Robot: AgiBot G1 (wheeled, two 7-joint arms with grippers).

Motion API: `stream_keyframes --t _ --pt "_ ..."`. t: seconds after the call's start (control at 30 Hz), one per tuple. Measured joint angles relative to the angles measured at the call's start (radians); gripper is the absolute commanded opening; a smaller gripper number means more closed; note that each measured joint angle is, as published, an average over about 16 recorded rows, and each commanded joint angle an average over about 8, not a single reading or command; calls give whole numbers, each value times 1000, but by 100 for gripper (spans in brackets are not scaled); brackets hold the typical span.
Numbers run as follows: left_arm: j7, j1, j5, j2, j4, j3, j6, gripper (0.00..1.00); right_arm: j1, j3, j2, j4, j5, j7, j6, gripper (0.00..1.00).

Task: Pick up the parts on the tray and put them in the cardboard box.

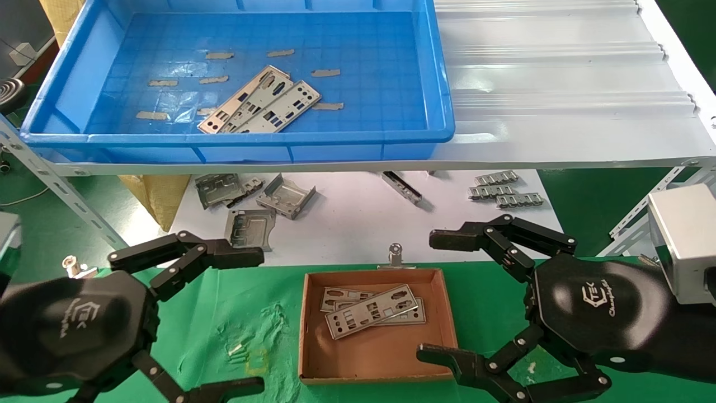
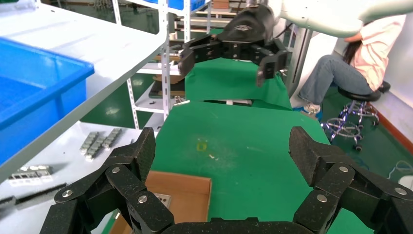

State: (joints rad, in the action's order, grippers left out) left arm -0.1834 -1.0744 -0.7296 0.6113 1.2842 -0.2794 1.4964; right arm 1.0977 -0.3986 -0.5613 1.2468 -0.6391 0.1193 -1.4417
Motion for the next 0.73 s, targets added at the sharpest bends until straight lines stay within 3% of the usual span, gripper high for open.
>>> stream_keyframes --t 0.73 --pt "-8 5 2 -7 11 5 -2 100 0 0 0 0 0 0 0 100"
